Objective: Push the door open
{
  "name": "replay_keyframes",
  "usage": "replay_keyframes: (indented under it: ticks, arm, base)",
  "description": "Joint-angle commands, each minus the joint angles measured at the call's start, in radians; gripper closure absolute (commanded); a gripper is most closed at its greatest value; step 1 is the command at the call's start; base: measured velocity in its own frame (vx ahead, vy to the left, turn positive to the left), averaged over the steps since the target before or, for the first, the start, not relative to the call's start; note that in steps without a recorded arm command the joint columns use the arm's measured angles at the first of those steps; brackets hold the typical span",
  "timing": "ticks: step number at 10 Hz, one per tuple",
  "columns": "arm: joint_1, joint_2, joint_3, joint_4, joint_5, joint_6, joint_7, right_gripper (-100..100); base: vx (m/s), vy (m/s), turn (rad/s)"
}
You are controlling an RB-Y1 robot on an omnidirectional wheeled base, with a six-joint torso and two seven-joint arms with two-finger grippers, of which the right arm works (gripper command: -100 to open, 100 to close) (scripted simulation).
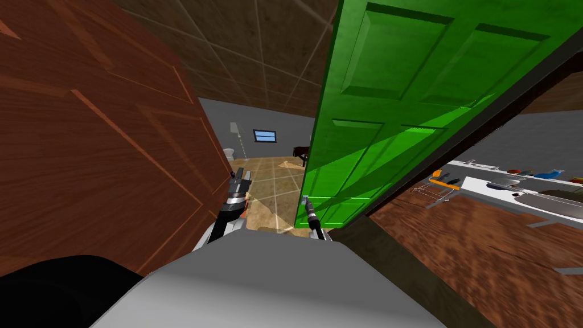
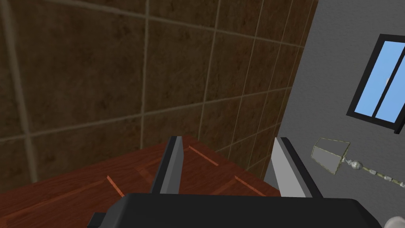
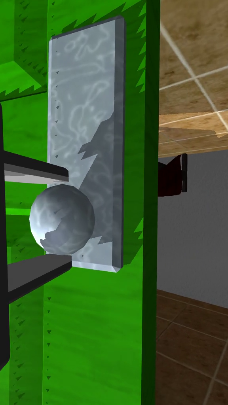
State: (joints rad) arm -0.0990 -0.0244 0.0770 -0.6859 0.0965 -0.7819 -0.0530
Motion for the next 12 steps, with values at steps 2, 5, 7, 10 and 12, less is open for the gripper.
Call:
replay_keyframes:
  ticks: [2, 5, 7, 10, 12]
  arm:
    - [0.000, -0.032, -0.033, -0.020, -0.018, 0.007, 0.001, 100]
    - [-0.010, -0.037, -0.053, -0.001, -0.034, -0.002, 0.001, -100]
    - [-0.010, -0.032, -0.056, -0.005, -0.039, 0.002, -0.001, -100]
    - [-0.009, -0.009, -0.062, -0.014, -0.049, 0.010, -0.006, -100]
    - [-0.008, -0.023, -0.065, -0.005, -0.049, -0.001, -0.002, -100]
  base:
    - [0.196, 0.097, -0.045]
    - [0.108, 0.082, -0.106]
    - [-0.220, 0.058, -0.043]
    - [-0.243, 0.087, -0.078]
    - [0.009, 0.036, 0.004]
